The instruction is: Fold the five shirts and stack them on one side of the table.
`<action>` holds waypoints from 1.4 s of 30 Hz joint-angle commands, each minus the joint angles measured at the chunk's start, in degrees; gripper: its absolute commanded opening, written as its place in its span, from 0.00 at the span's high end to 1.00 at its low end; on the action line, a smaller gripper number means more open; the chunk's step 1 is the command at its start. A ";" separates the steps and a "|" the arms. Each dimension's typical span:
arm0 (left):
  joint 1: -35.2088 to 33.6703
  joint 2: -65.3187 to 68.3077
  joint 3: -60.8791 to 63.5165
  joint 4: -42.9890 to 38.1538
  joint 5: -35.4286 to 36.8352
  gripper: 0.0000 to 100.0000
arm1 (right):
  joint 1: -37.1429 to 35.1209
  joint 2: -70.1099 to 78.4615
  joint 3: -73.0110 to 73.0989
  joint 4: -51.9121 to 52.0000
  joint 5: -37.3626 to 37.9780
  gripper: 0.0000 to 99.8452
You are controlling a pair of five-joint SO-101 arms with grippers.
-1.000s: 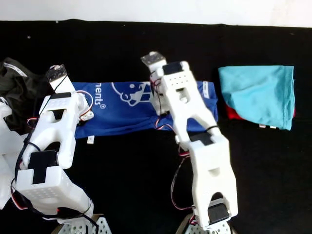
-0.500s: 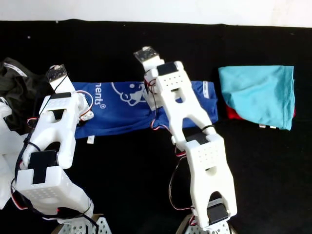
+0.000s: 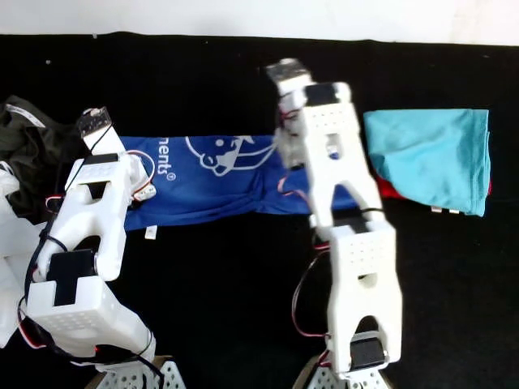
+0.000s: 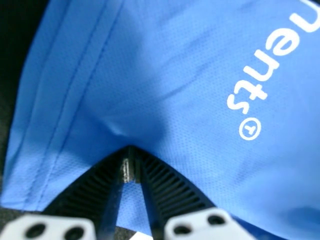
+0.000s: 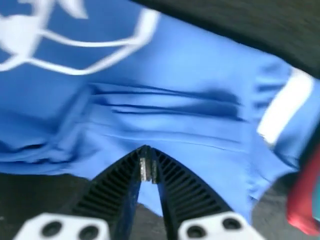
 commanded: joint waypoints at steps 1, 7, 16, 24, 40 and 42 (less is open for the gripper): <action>0.57 0.31 -1.27 -0.18 0.00 0.99 | 4.26 -3.12 -2.59 -1.19 0.53 0.99; 0.57 0.31 -1.27 -0.18 0.00 0.99 | 6.81 4.09 -3.12 -3.03 0.53 0.99; 0.57 0.31 -1.27 -0.18 0.00 0.99 | 11.47 6.02 -3.12 -9.27 0.53 0.99; 0.57 0.31 -1.27 -0.18 0.00 0.99 | 10.68 4.26 -3.74 -8.40 0.18 0.99; 0.57 0.31 -1.27 -0.18 0.00 0.99 | 3.21 4.26 -11.38 -2.33 0.18 0.99; 0.57 0.31 -1.27 -0.18 0.00 0.99 | 3.91 7.52 -11.56 -3.21 0.18 0.99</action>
